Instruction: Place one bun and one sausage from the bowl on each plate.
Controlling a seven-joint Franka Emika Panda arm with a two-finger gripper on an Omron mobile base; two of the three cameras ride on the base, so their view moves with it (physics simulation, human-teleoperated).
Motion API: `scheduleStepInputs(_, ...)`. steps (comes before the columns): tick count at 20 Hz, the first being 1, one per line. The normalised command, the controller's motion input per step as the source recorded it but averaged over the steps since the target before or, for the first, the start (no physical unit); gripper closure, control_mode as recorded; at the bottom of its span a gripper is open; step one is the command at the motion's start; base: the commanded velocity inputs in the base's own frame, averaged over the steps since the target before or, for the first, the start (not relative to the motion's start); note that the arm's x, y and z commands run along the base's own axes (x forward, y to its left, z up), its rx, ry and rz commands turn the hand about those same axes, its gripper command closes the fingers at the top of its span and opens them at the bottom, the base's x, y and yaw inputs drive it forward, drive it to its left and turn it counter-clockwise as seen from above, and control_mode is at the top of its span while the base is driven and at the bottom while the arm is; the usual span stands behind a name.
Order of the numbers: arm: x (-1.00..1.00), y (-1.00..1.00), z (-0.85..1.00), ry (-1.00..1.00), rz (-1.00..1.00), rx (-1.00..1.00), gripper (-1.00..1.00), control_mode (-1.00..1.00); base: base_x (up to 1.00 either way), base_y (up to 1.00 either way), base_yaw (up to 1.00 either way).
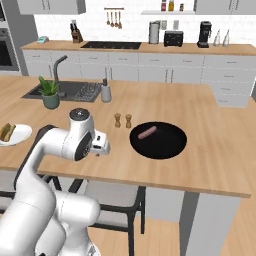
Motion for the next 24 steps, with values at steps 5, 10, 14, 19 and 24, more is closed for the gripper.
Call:
scheduleStepInputs(5,1.0,-0.42,0.16,0.06,-0.09,0.02,-1.0,-1.0,0.0,0.0,0.0)
scheduleStepInputs(10,1.0,-0.52,0.26,0.27,-0.09,0.1,-1.0,-1.0,0.0,0.0,0.0)
scheduleStepInputs(14,1.0,-0.51,0.25,0.41,-0.07,0.21,-1.0,-1.0,0.0,0.0,0.0)
scheduleStepInputs(19,1.0,-0.76,-0.04,0.36,-0.06,0.33,-1.0,-1.0,0.0,0.0,0.0)
scheduleStepInputs(24,0.7,-0.27,-0.38,0.01,-0.01,0.07,-1.0,-1.0,0.0,0.0,0.0)
